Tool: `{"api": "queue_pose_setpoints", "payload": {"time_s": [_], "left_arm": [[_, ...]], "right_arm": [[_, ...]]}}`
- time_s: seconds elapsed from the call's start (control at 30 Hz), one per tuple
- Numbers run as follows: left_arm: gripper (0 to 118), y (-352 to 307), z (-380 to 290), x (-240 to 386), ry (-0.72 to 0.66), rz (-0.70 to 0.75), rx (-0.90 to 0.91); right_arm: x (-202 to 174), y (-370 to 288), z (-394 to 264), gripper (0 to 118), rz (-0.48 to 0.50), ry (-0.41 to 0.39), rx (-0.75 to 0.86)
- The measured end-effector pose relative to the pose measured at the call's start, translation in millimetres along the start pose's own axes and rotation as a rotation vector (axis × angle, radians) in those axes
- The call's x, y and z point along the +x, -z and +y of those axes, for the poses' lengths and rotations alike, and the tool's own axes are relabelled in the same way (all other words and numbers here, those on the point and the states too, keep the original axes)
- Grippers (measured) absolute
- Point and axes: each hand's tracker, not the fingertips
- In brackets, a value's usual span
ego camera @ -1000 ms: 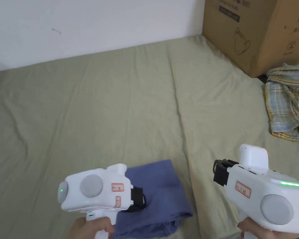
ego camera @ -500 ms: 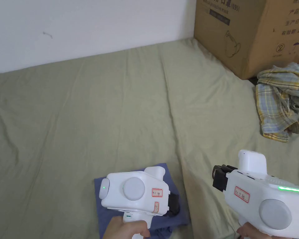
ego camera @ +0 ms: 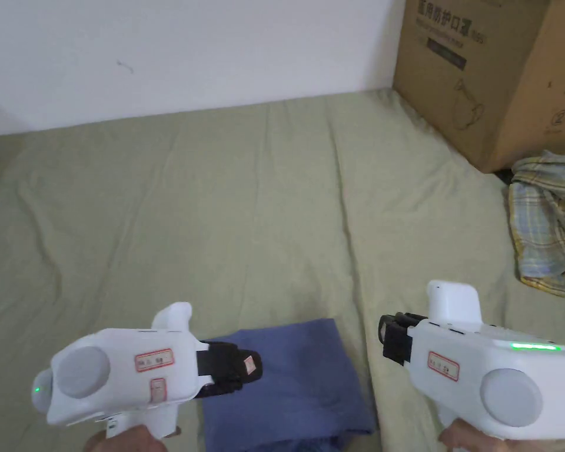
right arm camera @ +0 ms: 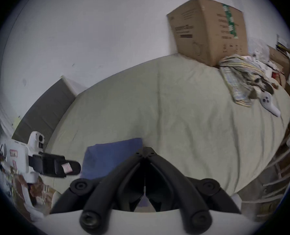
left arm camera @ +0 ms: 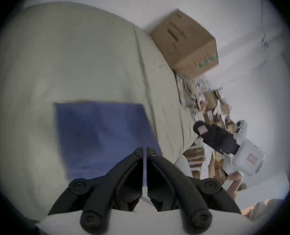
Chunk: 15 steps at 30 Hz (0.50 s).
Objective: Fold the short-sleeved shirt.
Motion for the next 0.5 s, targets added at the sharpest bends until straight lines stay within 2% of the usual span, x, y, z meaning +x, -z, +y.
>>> {"api": "queue_pose_setpoints", "payload": {"time_s": [0.1, 0.17, 0.2, 0.23, 0.3, 0.37, 0.5], "left_arm": [[3, -28, -5, -40, -0.096, 0.049, 0.054], [3, -38, -13, -61, -0.155, 0.044, 0.065], [3, -42, -18, -70, -0.173, 0.039, 0.068], [3, -44, -22, -78, -0.192, 0.034, 0.067], [3, -46, -31, -91, -0.208, 0.032, 0.067], [4, -44, -38, -100, -0.239, 0.023, 0.069], [7, -34, -43, -117, -0.284, -0.065, 0.041]], "right_arm": [[-25, 27, 2, 1, 0.107, -0.005, -0.109], [-36, 54, -1, 1, 0.182, 0.05, -0.186], [-42, 68, -3, 1, 0.18, 0.064, -0.257], [-49, 81, -7, 1, 0.137, 0.051, -0.32], [-59, 107, -20, 1, 0.092, -0.035, -0.415], [-64, 125, -34, 1, 0.045, -0.084, -0.503], [-63, 124, -32, 1, 0.047, -0.034, -0.47]]}}
